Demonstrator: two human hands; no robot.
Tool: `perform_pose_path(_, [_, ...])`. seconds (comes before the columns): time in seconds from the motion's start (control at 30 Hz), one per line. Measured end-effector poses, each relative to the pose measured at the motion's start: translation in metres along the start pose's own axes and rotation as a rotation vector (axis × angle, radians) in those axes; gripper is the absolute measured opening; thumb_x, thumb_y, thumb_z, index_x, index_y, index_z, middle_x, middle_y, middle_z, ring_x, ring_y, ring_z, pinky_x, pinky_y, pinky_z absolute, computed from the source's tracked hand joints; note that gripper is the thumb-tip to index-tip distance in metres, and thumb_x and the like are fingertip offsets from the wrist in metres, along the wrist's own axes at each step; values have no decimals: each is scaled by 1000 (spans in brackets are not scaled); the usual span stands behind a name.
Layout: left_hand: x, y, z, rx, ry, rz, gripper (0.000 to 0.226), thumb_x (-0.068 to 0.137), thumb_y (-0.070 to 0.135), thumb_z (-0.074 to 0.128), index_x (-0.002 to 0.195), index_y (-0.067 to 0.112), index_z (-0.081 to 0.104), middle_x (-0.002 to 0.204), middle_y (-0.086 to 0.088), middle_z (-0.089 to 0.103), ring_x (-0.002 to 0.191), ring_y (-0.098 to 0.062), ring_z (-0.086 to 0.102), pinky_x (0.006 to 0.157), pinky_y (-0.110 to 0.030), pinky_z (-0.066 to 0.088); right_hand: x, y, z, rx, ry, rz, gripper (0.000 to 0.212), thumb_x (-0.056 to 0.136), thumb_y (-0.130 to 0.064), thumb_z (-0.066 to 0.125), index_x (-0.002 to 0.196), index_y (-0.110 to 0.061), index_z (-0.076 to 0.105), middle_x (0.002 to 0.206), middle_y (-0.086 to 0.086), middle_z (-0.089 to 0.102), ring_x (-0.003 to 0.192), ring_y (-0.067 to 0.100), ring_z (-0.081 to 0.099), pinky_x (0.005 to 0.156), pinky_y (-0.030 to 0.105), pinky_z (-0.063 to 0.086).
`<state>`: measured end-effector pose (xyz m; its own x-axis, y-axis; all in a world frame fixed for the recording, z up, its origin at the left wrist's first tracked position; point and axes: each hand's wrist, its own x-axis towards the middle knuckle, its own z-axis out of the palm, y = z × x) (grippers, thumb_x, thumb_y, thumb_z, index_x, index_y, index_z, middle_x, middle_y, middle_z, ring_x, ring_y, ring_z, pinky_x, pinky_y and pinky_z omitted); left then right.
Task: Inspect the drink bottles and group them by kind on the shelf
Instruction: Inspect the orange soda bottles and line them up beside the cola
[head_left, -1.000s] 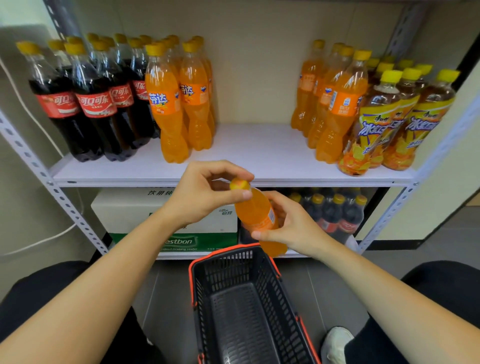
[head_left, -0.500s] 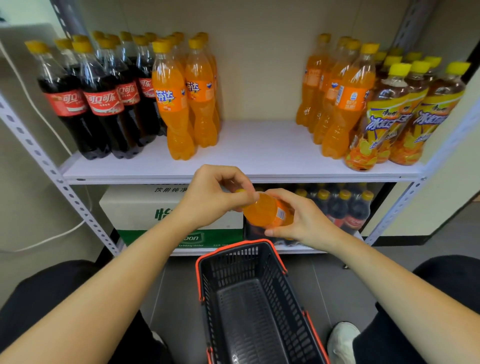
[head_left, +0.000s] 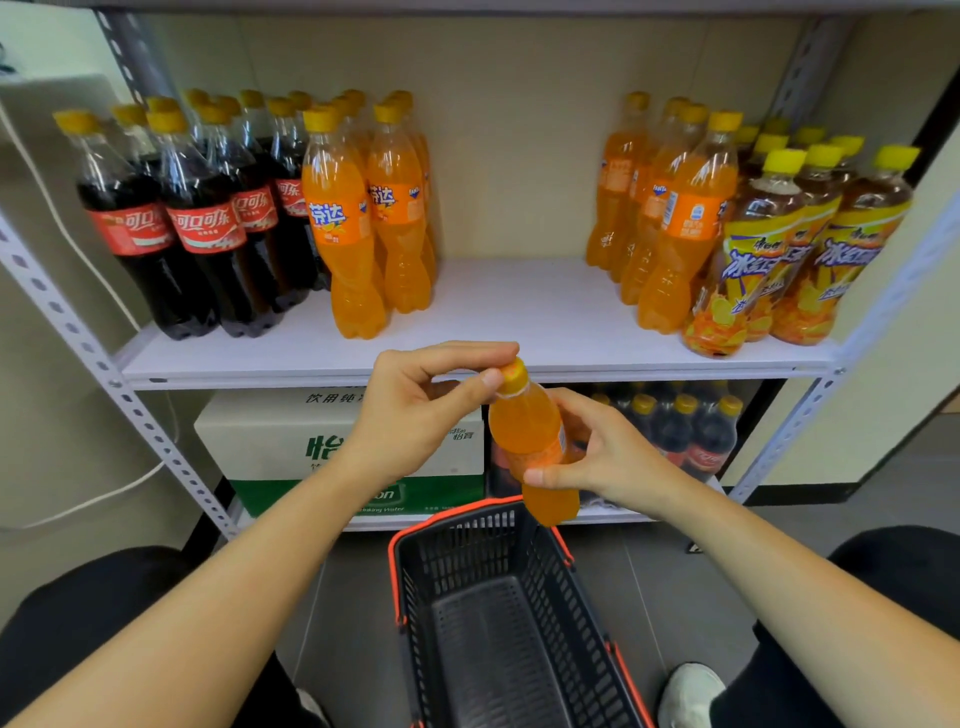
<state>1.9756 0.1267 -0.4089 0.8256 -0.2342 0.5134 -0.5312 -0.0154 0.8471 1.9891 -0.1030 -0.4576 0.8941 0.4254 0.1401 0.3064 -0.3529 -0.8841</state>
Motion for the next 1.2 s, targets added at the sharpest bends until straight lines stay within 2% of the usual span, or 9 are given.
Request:
perform_pose_path(0.17, [-1,-4,5,164,156,170,29,83,7,79,111,11,75,114,-2,75,99,-14,74,80,-23,59,1,-1,1,76,-22,9,66,80,-18,87,139,-24,56,126,-7,71,115,10,68,98,32,55])
perform_pose_path(0.33, [2,-11,4,155,279,133,25,84,13,79,108,18,76,105,-2,77,89,-16,76,79,-30,62,2,-2,4,129,-46,34,58,82,-23,84,135,-27,58,122,-12,72,113,7,69,87,19,56])
perform_pose_path(0.47, [0,-13,5,129,173,89,33,87,0,76,118,10,72,114,-6,75,101,-20,75,81,-32,62,5,-6,3,205,15,54,55,83,-24,81,133,-28,59,119,-11,74,110,7,70,82,18,56])
perform_pose_path(0.57, [-2,-16,4,228,11,96,27,88,2,76,114,9,75,130,-2,67,112,-19,70,83,-32,62,8,-12,-2,342,98,88,49,79,-35,78,124,-27,62,107,-4,77,90,5,74,66,16,56])
perform_pose_path(0.7, [-9,-22,8,349,-166,-47,36,86,14,81,121,20,74,139,5,59,121,-12,63,93,-41,59,15,-21,-10,529,227,160,58,79,-42,73,130,-19,60,117,6,75,103,22,75,81,43,63])
perform_pose_path(0.9, [-17,-28,12,329,-353,-112,96,73,30,92,153,40,39,141,14,52,119,-10,60,90,-29,58,27,-31,-29,720,330,235,59,89,-45,68,139,-18,52,121,7,74,109,24,73,82,51,62])
perform_pose_path(1.0, [-16,-29,14,251,-270,-125,92,73,23,89,151,40,41,137,5,57,111,-19,64,83,-28,60,29,-33,-36,779,293,254,59,90,-44,68,139,-13,53,121,10,74,110,27,72,82,51,62])
perform_pose_path(1.1, [-14,-23,18,49,-162,-182,82,71,21,84,144,37,49,127,3,67,97,-22,69,83,-32,61,27,-35,-41,812,168,221,57,82,-26,74,132,-6,56,112,11,75,103,28,74,79,41,62])
perform_pose_path(1.2, [-10,-17,20,-86,-75,-155,70,77,14,74,140,29,49,106,17,74,87,1,66,75,-20,58,26,-36,-34,817,131,237,60,81,-18,74,134,-1,54,115,16,73,101,30,74,78,35,62])
